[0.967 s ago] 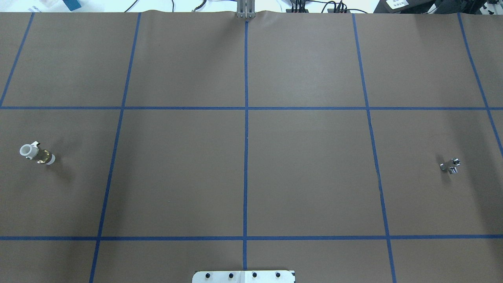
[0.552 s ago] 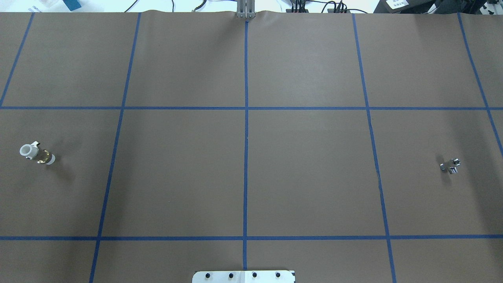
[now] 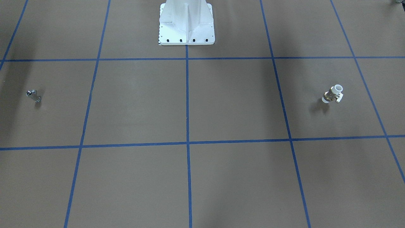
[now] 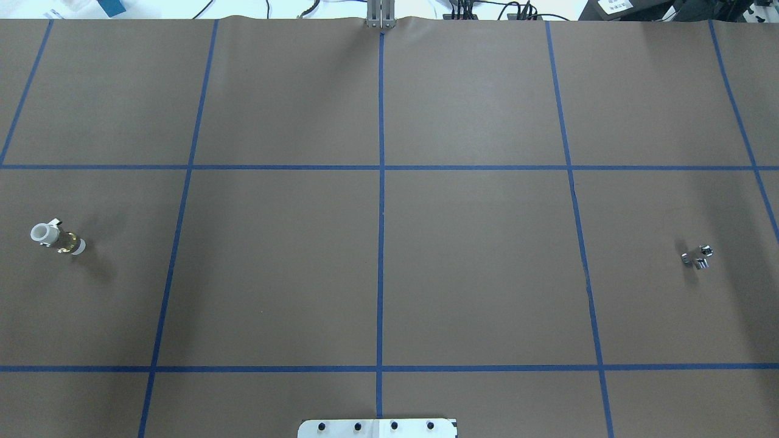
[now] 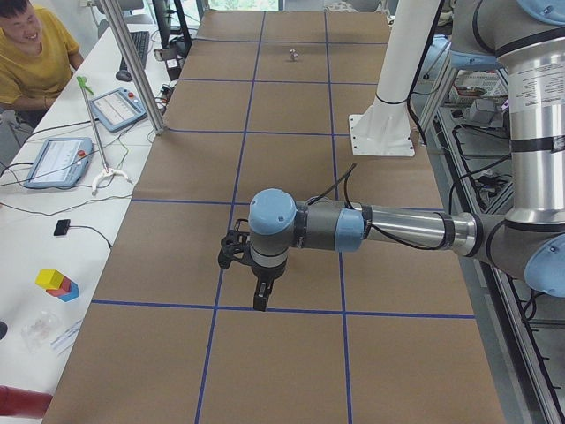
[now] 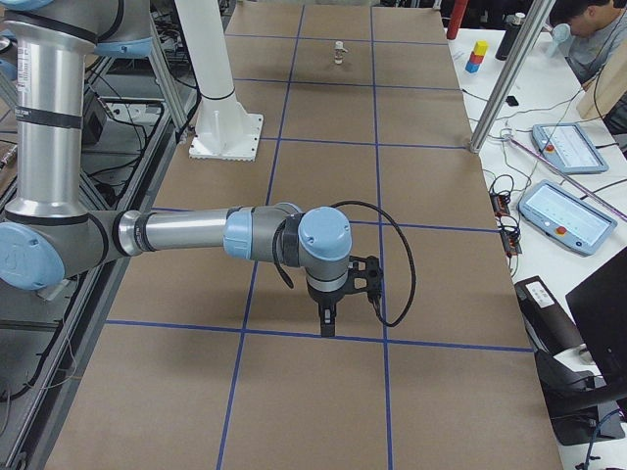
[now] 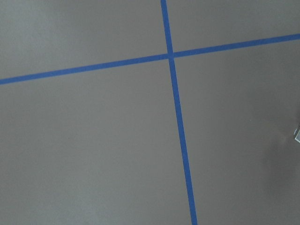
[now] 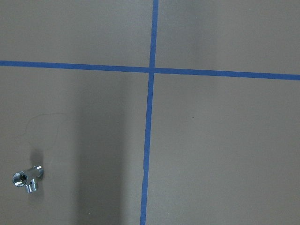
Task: Assemble PPR valve and pipe with both arms
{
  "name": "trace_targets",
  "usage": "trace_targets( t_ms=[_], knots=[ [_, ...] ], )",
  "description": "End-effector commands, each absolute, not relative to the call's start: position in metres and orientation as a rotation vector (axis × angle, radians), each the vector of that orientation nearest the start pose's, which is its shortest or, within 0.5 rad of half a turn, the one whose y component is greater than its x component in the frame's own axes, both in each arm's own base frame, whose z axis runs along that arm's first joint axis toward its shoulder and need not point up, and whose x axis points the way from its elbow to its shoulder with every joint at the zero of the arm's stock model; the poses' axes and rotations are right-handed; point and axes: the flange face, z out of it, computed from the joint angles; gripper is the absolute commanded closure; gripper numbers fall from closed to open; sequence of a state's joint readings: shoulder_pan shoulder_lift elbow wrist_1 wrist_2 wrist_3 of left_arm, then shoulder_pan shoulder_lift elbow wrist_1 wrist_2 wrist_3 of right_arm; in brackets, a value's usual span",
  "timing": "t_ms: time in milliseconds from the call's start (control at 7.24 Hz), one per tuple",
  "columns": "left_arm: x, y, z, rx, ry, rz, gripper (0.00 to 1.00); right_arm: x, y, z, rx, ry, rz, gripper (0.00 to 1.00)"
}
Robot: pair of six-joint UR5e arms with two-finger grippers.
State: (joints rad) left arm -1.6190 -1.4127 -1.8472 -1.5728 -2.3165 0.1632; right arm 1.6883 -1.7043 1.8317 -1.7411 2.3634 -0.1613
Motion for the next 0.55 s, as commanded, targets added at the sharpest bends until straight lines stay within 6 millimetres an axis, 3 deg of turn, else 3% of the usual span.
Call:
trace_targets(
  t_ms=[0,138,276,414],
  knots=[
    [-0.064,-0.450,0.568,0.308,0.722,0.256,0.00,0.112,-0.420,0.607,0.070,-0.791,-0.024,0.00],
    [-0.039,-0.465,0.556,0.310,0.733,0.287,0.00,0.112,-0.420,0.607,0.070,-0.792,-0.023,0.00],
    [-0.014,-0.473,0.538,0.279,0.776,0.200,0.00,0.111,-0.420,0.606,0.066,-0.793,-0.011,0.00],
    [0.024,-0.474,0.527,0.295,0.814,0.193,0.00,0.112,-0.420,0.606,0.065,-0.793,-0.007,0.00]
  ],
)
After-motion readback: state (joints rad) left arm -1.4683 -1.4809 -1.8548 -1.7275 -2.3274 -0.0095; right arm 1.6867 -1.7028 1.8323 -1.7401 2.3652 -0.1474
